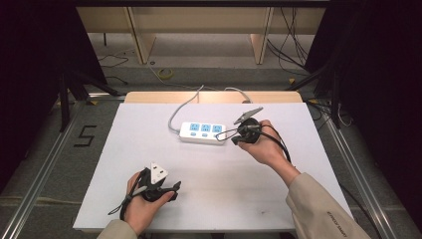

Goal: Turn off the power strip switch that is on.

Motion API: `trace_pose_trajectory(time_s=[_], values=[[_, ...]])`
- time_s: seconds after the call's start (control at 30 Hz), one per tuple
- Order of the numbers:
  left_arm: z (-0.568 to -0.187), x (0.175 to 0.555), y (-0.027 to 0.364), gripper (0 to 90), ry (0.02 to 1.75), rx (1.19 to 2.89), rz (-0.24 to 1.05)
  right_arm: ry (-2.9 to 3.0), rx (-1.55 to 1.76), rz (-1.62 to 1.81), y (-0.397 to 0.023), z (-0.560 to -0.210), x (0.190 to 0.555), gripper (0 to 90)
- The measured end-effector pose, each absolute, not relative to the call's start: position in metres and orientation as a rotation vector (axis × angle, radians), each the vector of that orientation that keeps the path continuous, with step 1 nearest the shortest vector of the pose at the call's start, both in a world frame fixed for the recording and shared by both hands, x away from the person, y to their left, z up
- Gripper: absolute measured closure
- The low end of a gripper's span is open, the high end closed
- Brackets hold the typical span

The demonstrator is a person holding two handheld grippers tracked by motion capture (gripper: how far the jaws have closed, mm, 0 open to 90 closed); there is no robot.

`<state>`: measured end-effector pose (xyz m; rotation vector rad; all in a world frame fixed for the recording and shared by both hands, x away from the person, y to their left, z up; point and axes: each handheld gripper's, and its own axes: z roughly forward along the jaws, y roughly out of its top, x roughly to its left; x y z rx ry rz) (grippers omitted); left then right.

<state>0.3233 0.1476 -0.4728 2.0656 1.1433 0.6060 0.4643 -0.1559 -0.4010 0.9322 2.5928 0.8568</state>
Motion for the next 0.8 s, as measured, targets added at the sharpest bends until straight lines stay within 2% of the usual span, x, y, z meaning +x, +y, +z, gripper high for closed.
trace_pose_trajectory(time_s=[0.8], values=[[-0.473, 0.323, 0.147, 28.4, 1.143, 2.063, 0.605, 2.605, 0.938, 0.824, -0.144, -0.399, 0.475, 90.0]])
